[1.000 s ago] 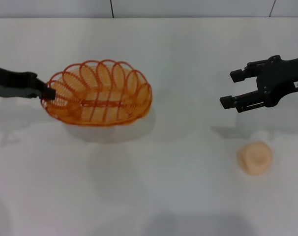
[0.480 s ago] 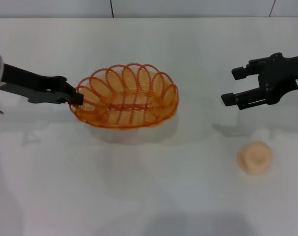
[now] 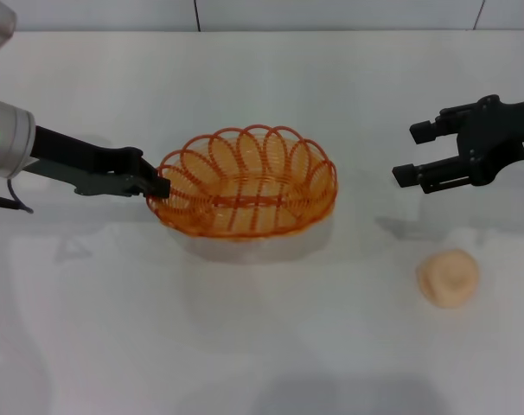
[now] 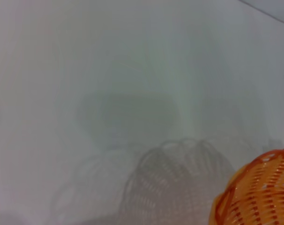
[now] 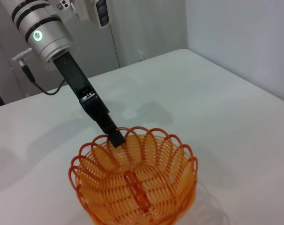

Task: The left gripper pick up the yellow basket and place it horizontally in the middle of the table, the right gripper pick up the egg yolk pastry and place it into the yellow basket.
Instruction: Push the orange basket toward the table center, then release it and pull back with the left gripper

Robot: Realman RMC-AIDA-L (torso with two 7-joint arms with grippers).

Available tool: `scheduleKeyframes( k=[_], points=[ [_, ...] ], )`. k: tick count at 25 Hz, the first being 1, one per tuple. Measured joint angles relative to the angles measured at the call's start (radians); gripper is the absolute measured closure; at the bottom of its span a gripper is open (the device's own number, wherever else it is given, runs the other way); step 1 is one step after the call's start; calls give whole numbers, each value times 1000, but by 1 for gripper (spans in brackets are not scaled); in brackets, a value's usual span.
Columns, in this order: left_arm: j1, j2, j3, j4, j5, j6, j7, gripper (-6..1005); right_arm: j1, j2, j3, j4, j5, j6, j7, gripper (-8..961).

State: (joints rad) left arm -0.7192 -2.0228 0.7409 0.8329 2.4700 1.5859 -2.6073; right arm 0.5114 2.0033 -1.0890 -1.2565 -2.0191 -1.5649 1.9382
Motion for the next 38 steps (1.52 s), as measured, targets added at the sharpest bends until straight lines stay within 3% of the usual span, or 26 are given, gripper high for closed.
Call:
scheduleKeyframes(
  k=[25, 38],
  points=[
    [-24, 3, 70, -39, 4, -34, -54, 926, -16, -9, 64, 13, 2, -30, -1, 203],
    [-30, -9, 86, -63, 4, -83, -104, 924, -28, -16, 80, 23, -5, 1, -1, 203]
  ],
)
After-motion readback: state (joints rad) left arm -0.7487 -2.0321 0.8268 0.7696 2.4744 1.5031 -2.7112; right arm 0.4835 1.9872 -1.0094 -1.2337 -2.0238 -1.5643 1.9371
